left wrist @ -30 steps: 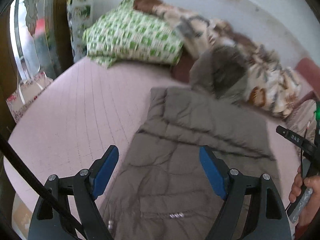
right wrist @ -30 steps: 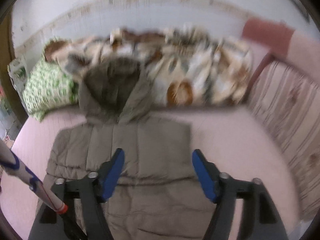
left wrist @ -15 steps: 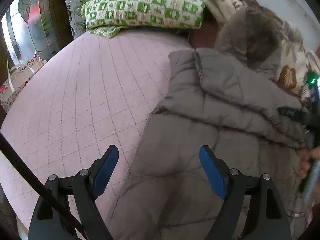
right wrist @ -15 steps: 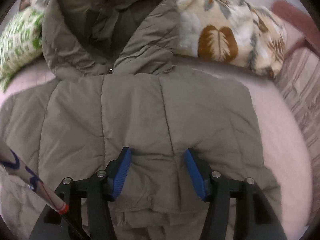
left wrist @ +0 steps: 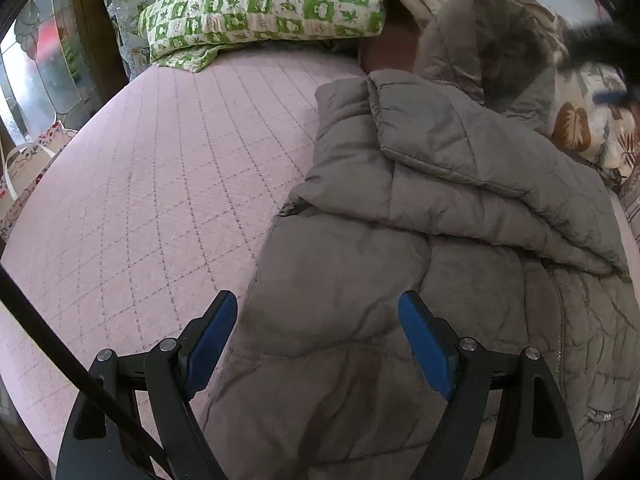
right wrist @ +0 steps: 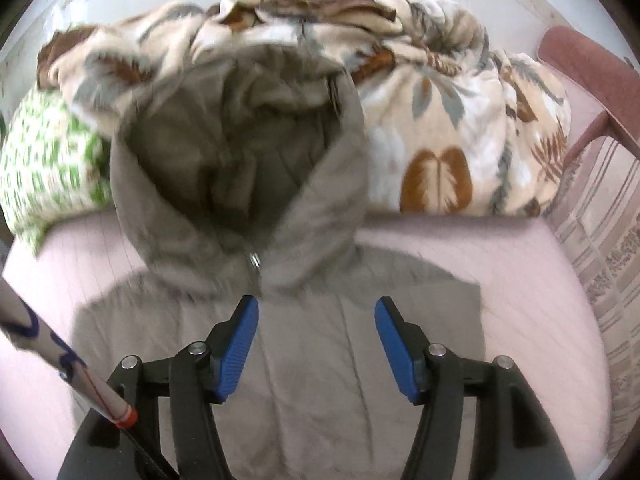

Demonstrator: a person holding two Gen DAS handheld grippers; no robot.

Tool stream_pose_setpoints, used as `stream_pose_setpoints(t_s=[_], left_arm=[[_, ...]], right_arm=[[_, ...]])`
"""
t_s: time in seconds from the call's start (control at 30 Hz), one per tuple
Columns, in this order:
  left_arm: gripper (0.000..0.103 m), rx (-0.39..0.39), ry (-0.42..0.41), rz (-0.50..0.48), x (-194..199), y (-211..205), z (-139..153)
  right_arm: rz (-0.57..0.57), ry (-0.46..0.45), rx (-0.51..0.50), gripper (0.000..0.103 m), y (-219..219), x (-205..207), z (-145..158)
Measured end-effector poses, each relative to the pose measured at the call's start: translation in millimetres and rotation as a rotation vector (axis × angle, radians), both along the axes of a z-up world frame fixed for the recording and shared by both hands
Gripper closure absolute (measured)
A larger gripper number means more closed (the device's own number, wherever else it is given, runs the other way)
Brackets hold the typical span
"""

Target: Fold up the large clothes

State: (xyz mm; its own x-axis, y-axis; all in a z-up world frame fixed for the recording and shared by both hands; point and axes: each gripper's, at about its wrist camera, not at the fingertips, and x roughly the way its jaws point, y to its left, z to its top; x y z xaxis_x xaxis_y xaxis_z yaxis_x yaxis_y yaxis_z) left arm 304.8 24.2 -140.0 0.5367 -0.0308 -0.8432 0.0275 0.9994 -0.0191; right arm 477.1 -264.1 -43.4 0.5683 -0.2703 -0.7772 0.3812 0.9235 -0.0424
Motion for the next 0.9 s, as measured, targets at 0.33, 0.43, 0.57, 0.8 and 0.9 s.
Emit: stream_pose_setpoints(t_s=[0.33,0.43,0.57,0.8,0.9], left_arm=[[0.021,-0.025,0.039,0.013,15,6,-12],[0.021,-0.026,0.042,0.012,17,6,-14],[0.021,-0.018,0.040,0.007,17,3,-16],[0.021,-0.005,0.042,0.002,19,0,-20],[0.021,0.000,0.040,0.004,19,-2,-21]], right_arm=[[-0.088,-0.137,0.246,0.023,-24,73,30],[-0.117,-0.183,0.351,0.021,-38,87,32],[-0.166,-0.228,0.399,0.016,-47,100,31],[-0.240,-0.273,0.481,0.016,-54,123,24],[-0.289,-0.313,0.510,0.014,-54,125,28]])
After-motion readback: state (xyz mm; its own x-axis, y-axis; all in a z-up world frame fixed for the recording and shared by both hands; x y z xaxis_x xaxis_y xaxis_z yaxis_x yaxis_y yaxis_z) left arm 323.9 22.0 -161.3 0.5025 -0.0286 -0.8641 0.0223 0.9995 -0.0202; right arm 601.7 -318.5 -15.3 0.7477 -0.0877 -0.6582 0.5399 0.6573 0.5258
